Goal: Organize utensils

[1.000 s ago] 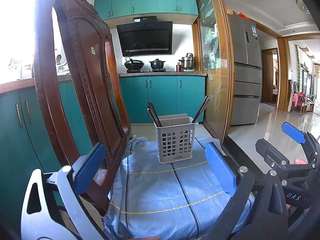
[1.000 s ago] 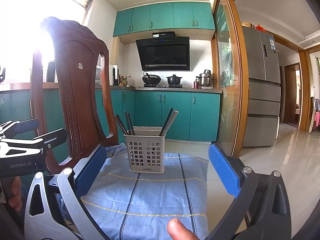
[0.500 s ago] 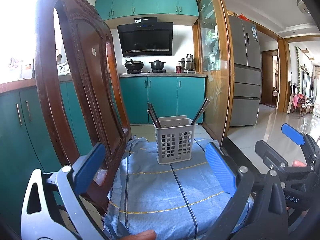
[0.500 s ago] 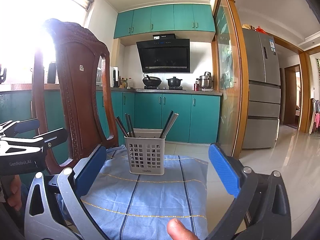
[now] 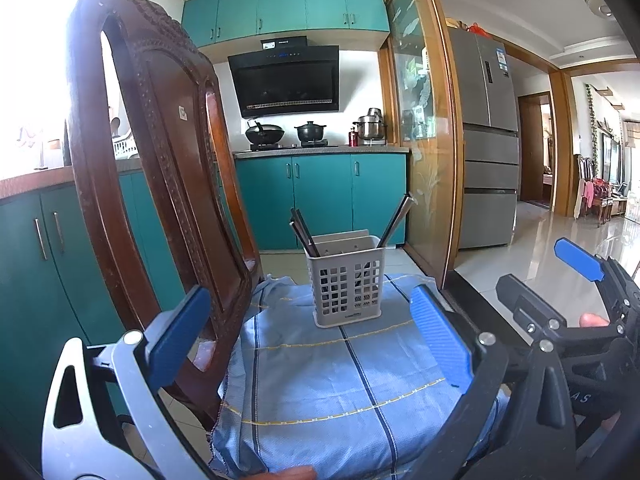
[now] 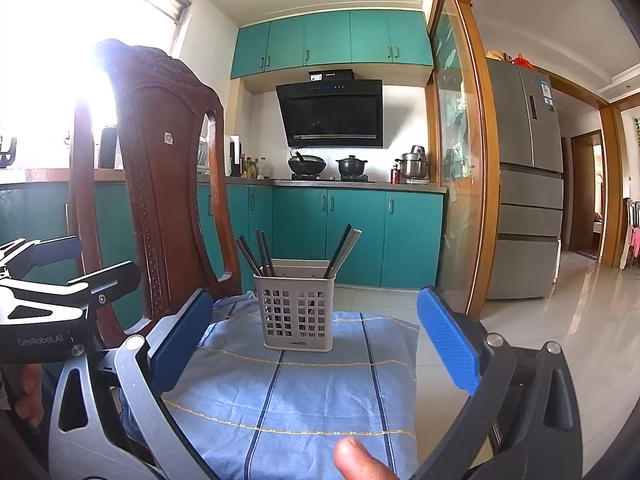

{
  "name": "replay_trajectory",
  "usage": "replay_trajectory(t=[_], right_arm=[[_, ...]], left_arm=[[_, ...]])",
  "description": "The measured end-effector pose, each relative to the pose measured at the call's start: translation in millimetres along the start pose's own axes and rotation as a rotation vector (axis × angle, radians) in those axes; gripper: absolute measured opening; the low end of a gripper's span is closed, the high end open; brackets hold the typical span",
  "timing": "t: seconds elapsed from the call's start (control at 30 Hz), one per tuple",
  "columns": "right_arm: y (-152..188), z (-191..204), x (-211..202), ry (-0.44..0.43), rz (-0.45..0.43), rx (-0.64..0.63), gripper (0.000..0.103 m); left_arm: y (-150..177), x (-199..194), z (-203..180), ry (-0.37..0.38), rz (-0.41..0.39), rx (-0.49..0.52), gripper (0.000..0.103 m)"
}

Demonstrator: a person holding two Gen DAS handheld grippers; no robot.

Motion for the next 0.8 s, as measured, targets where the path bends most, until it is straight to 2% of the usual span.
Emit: replay_trajectory(t=[0.8], right_arm=[[1.1, -1.2, 3.1, 0.0, 0.009, 0.01, 0.1]], left_arm=[[5.2, 8.6, 1.4, 0.007, 0.026, -0.01, 0.099]])
Point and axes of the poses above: each gripper's, at about its wrist camera, not at the fingertips, and x roughly the way its jaws point, z to its left, y to its underside, the point moved 2 cm from there along x, roughly the way its jaws point, and after that the axes turned 8 degrees about -x, right-handed, at the moved point
